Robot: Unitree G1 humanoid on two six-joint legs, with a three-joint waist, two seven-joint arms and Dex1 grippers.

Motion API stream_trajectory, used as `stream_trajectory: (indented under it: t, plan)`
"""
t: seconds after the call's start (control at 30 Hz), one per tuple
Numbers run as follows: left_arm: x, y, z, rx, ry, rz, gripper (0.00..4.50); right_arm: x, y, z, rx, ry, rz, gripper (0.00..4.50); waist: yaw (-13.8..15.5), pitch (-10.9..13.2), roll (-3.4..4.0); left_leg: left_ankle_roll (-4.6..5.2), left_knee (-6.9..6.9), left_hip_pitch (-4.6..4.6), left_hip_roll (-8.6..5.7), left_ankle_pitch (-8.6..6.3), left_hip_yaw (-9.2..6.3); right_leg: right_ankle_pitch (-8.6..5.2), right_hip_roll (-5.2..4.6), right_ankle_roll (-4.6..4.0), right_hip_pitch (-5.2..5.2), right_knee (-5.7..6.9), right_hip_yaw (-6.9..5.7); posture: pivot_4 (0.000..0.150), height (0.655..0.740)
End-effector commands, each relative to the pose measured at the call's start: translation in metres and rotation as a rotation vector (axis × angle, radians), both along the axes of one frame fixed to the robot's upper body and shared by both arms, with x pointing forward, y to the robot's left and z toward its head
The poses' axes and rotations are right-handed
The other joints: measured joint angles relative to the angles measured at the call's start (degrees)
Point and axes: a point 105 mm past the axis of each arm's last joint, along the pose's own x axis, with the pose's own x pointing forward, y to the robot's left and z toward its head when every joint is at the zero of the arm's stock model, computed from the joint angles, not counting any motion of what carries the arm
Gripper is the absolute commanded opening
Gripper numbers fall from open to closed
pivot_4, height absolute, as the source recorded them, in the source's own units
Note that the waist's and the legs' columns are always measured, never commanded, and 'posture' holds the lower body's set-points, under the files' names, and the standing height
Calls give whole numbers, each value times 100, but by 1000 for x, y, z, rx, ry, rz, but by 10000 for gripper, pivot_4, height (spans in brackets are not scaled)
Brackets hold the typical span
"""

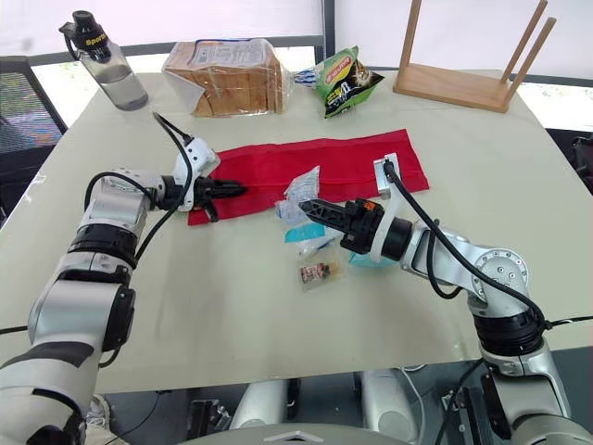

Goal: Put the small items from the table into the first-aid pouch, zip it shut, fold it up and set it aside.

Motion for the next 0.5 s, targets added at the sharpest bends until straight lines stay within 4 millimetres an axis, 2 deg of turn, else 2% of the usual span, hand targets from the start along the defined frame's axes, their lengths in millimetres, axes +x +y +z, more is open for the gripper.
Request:
stream_trajectory:
  t: [0.03,0.2,0.3,0.5]
  plan:
    - [-17,-14,24,-107,-31,-65,1776,9,16,5,32,-24,32,0,0,0,0,0,5,0,1,0,-3,0,2,0,0,3,-2,1500,7400]
    - [-38,-21,24,-176,1,-32,1776,25,44,-6,48,10,81,0,13,0,1,0,13,0,6,0,-6,0,10,0,0,8,-2,1500,7400]
    - [-46,-21,22,-198,18,-8,1776,31,59,-23,17,42,117,0,28,0,1,0,13,-1,5,0,-8,0,9,0,1,7,-4,1500,7400]
    - [-55,-22,21,-205,17,16,1776,37,73,-53,-33,117,158,0,25,0,1,-1,14,0,5,0,-8,0,9,0,1,7,-6,1500,7400]
